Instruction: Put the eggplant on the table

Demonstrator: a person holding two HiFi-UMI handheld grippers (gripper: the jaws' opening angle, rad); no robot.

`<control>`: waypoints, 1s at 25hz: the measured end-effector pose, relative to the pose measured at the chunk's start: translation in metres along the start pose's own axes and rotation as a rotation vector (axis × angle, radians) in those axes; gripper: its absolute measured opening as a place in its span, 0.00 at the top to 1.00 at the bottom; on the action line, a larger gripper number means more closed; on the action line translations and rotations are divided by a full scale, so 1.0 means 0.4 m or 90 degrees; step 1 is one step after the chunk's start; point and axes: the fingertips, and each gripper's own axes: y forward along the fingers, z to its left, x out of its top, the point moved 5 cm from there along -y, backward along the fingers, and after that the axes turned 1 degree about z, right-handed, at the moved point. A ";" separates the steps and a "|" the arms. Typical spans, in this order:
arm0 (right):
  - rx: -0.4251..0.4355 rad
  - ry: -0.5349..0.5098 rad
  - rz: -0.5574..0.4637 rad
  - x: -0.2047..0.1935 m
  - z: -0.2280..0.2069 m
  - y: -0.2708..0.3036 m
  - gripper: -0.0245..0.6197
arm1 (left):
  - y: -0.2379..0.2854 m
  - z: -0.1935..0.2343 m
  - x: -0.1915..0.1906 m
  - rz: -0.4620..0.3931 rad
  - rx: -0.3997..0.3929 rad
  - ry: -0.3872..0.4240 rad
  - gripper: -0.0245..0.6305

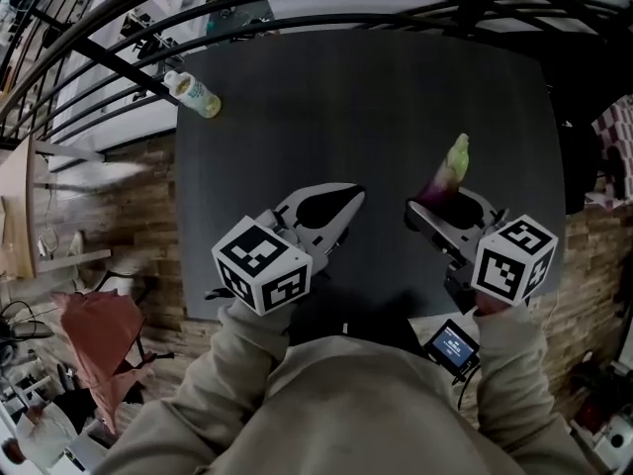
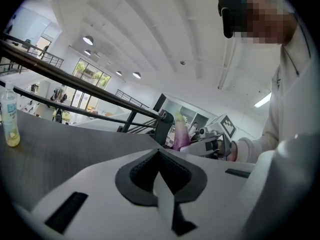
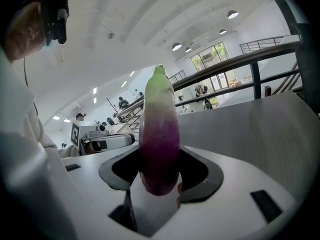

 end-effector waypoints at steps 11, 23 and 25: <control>0.010 0.026 0.042 -0.063 -0.049 0.079 0.60 | 0.004 0.067 -0.080 0.027 0.015 -0.039 0.96; 0.010 0.048 0.114 -0.172 -0.107 0.150 0.60 | 0.009 0.115 -0.180 0.050 0.047 -0.089 0.96; 0.006 0.049 0.125 -0.200 -0.116 0.166 0.60 | 0.007 0.119 -0.198 0.053 0.049 -0.097 0.96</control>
